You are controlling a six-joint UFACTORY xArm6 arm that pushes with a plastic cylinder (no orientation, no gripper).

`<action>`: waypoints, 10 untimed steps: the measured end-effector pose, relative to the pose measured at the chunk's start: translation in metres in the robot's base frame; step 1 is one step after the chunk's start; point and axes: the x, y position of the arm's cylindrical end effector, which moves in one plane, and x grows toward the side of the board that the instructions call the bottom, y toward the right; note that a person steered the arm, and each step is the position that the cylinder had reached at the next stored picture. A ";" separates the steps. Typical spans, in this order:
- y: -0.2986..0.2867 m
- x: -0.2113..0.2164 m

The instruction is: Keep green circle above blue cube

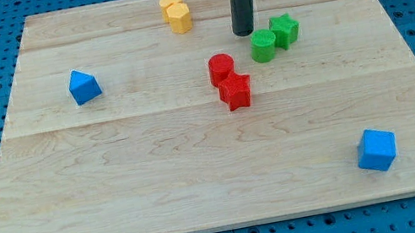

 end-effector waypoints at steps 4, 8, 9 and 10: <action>0.055 0.125; 0.105 0.087; 0.125 0.103; 0.136 0.085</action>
